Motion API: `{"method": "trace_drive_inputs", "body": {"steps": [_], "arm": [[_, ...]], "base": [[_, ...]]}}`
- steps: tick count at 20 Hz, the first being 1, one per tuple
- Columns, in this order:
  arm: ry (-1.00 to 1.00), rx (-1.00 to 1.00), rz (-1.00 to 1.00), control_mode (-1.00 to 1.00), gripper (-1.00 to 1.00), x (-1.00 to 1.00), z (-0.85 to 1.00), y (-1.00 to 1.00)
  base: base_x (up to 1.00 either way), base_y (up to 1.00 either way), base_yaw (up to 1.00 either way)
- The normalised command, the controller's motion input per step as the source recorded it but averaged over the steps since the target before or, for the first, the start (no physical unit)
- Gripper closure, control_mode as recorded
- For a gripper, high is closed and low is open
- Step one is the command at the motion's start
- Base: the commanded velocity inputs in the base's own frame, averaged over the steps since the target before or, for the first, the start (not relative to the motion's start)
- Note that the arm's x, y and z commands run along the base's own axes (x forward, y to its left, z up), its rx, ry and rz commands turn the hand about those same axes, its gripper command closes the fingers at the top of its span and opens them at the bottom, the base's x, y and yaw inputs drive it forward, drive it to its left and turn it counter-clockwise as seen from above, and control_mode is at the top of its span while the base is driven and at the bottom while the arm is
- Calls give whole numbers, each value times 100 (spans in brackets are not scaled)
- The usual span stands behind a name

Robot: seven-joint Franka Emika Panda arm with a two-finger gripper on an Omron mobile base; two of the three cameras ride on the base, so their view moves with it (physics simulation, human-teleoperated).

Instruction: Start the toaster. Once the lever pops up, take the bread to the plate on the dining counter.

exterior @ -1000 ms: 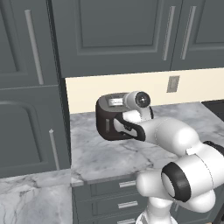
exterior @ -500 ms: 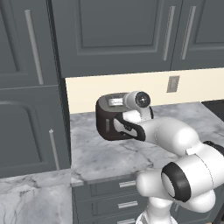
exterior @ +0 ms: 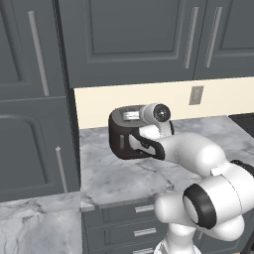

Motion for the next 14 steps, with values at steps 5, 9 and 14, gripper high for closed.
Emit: {"method": "trace_drive_inputs", "body": {"steps": [5, 9, 14], "arm": [[0, 0, 0, -100, -100, 0, 0, 0], [0, 0, 0, -100, -100, 0, 0, 0], [0, 0, 0, -100, -100, 0, 0, 0]], "base": [[0, 0, 0], [0, 0, 0], [0, 0, 0]]}}
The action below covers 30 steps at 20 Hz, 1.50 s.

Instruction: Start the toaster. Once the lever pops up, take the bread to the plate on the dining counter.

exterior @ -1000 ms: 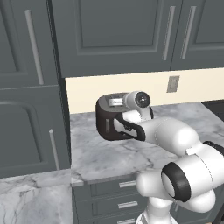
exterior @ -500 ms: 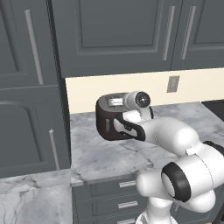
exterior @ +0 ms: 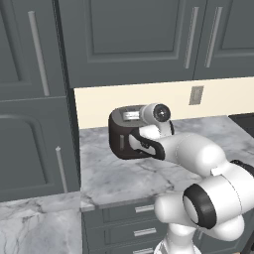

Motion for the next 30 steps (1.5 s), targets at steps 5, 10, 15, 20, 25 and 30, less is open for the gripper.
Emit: {"method": "trace_drive_inputs", "body": {"steps": [5, 10, 15, 20, 25, 30], "arm": [[0, 0, 0, -100, -100, 0, 0, 0], [0, 0, 0, -100, -100, 0, 0, 0], [0, 0, 0, -100, -100, 0, 0, 0], [0, 0, 0, -100, -100, 0, 0, 0], [0, 0, 0, -100, -100, 0, 0, 0], [0, 0, 0, -100, -100, 0, 0, 0]], "base": [[0, 0, 0], [0, 0, 0], [0, 0, 0], [0, 0, 0], [0, 0, 0], [0, 0, 0]]}}
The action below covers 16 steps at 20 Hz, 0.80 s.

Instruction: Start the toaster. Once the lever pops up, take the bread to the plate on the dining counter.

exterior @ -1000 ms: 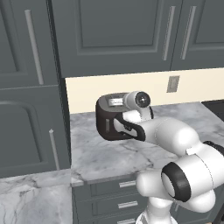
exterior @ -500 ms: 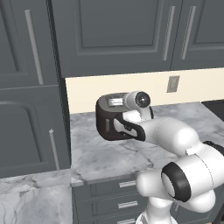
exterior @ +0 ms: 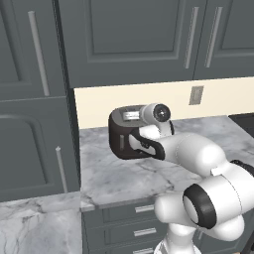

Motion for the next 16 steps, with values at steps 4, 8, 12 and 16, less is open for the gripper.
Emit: {"method": "trace_drive_inputs", "body": {"steps": [4, 8, 12, 16], "arm": [[0, 0, 0, -100, -100, 0, 0, 0], [0, 0, 0, -100, -100, 0, 0, 0], [0, 0, 0, -100, -100, 0, 0, 0], [0, 0, 0, -100, -100, 0, 0, 0]], "base": [[0, 0, 0], [0, 0, 0], [0, 0, 0], [0, 0, 0]]}}
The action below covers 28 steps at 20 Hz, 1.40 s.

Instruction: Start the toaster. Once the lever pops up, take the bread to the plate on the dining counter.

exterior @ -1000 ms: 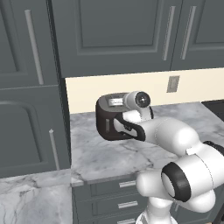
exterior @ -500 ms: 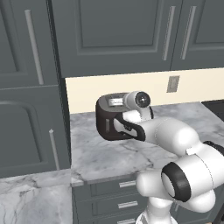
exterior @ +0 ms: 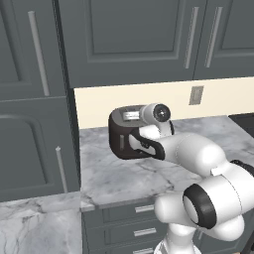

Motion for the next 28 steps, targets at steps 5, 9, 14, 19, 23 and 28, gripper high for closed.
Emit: {"method": "trace_drive_inputs", "body": {"steps": [5, 9, 14, 19, 23, 28], "arm": [[0, 0, 0, -100, -100, 0, 0, 0], [0, 0, 0, -100, -100, 0, 0, 0], [0, 0, 0, -100, -100, 0, 0, 0], [0, 0, 0, -100, -100, 0, 0, 0], [0, 0, 0, -100, -100, 0, 0, 0], [0, 0, 0, -100, -100, 0, 0, 0]], "base": [[0, 0, 0], [0, 0, 0], [0, 0, 0], [0, 0, 0], [0, 0, 0], [0, 0, 0]]}}
